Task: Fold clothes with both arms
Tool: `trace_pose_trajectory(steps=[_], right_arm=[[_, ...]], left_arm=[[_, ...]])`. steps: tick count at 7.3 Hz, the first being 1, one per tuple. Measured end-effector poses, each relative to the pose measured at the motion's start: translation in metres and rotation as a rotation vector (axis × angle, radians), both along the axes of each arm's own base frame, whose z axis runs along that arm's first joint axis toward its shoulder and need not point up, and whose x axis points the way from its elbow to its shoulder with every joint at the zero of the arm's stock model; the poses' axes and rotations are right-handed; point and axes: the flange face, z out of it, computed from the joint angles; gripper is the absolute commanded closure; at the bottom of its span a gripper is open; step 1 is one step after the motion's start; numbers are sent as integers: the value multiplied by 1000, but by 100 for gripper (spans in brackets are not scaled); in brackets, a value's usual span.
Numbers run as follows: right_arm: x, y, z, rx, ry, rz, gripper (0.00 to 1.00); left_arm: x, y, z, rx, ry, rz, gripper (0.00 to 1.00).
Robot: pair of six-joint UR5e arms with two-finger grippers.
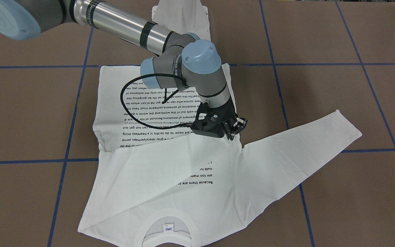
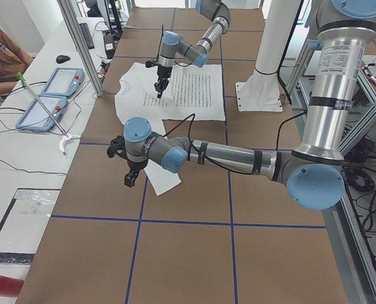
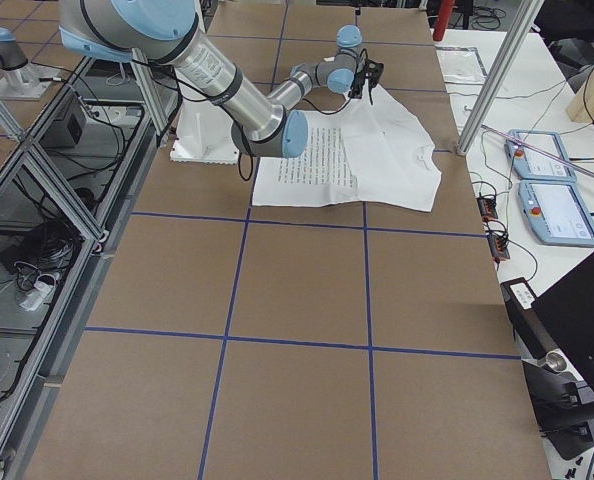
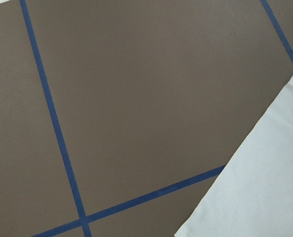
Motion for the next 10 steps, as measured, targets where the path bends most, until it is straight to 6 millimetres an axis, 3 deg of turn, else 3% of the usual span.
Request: trace_pose_trajectory(steps=[1, 2, 5, 6, 7, 8, 10], right_arm=[[-7, 9, -7, -7, -8, 14, 1], [-13, 16, -14, -24, -19, 33, 1], [-14, 20, -28, -41, -41, 61, 1], [-7, 14, -30, -41, -46, 73, 1], [8, 3, -28, -44, -53, 89, 1], [28, -8, -18, -49, -60, 96, 1], [72, -24, 21, -74, -69, 73, 1]], left_arm=[[3, 0, 0, -7, 3, -1, 0], [15, 1, -2, -26, 10, -1, 0], [66, 6, 3, -109, 46, -13, 2], [75, 5, 17, -160, 45, -20, 2], [84, 4, 34, -201, 38, -22, 12], [94, 4, 54, -236, 29, -14, 14], [112, 2, 81, -301, 23, 7, 19]])
